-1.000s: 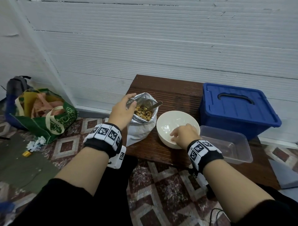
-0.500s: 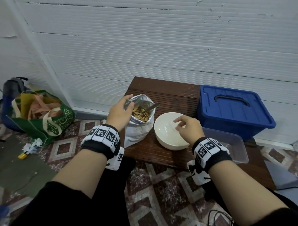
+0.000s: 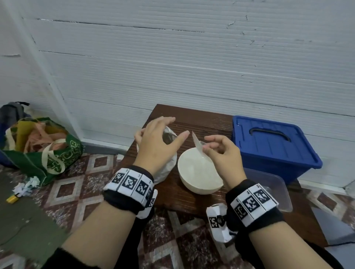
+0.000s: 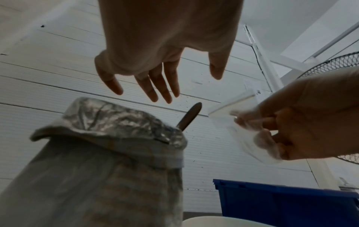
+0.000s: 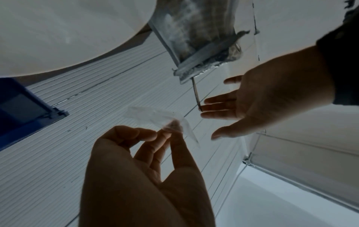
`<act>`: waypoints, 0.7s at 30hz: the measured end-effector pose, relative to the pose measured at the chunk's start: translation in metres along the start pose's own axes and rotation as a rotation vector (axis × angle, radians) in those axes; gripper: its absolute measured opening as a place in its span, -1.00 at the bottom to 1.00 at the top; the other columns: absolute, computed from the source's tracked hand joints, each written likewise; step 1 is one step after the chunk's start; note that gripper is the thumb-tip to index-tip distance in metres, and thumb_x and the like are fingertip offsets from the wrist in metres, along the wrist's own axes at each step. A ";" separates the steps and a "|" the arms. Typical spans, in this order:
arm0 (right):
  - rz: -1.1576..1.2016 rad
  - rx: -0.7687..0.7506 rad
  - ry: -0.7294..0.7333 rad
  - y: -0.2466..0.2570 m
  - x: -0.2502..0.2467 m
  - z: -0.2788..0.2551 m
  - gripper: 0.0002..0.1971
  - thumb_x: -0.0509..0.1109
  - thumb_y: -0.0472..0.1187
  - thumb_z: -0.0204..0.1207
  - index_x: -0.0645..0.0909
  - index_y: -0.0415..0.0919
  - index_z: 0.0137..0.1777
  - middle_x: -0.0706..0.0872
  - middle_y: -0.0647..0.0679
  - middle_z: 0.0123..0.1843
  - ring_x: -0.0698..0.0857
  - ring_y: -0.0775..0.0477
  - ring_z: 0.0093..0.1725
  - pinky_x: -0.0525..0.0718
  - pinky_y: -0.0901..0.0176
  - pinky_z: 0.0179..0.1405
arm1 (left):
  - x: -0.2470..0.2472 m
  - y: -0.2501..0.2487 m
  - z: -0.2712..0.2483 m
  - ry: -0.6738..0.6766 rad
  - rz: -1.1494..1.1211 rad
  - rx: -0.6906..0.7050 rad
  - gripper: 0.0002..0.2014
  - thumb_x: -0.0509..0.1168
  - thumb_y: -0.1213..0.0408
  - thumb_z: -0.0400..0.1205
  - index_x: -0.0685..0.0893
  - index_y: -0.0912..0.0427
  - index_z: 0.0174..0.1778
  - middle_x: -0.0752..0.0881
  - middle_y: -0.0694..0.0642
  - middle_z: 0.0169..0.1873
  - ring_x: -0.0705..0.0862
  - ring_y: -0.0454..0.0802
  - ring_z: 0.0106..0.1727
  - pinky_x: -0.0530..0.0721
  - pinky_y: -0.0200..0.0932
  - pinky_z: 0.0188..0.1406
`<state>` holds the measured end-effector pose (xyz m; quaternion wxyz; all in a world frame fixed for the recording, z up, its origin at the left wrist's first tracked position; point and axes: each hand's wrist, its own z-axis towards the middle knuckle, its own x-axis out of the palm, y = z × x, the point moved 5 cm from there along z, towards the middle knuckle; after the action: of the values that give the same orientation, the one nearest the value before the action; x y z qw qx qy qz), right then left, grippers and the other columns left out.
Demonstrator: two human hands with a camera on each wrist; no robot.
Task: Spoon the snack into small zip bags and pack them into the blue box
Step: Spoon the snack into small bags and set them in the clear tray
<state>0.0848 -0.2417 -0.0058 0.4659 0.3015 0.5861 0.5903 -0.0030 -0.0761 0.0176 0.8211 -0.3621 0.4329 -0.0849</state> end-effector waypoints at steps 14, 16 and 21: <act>0.288 -0.093 -0.049 0.007 0.022 0.020 -0.86 0.47 -0.30 0.49 0.70 -0.06 -0.01 0.79 0.01 -0.21 0.74 0.10 -0.13 0.63 0.28 -0.10 | 0.012 -0.006 0.028 0.100 -0.161 0.106 -0.18 0.38 -0.56 0.04 0.57 -0.43 0.27 0.62 -0.46 0.16 0.24 -0.55 0.29 0.28 -0.19 0.33; 0.295 -0.104 -0.045 0.009 0.020 0.022 -0.92 0.42 -0.22 0.54 0.73 -0.09 -0.02 0.79 0.05 -0.19 0.71 0.17 -0.17 0.60 0.35 -0.17 | 0.012 -0.007 0.027 0.085 -0.173 0.134 -0.19 0.40 -0.52 0.07 0.58 -0.37 0.28 0.63 -0.45 0.13 0.34 -0.51 0.31 0.29 -0.10 0.41; 0.259 -0.079 0.103 0.018 0.020 0.028 -0.84 0.38 -0.20 0.55 0.76 -0.25 -0.07 0.75 0.10 -0.35 0.64 0.28 -0.34 0.55 0.41 -0.25 | 0.018 -0.008 0.025 0.100 -0.183 0.266 -0.23 0.45 -0.41 0.20 0.58 -0.21 0.34 0.61 -0.35 0.20 0.51 -0.38 0.32 0.42 0.20 0.42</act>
<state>0.0988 -0.2098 0.0118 0.3666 0.3252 0.5417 0.6830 0.0291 -0.0767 0.0201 0.8281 -0.2833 0.4235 -0.2338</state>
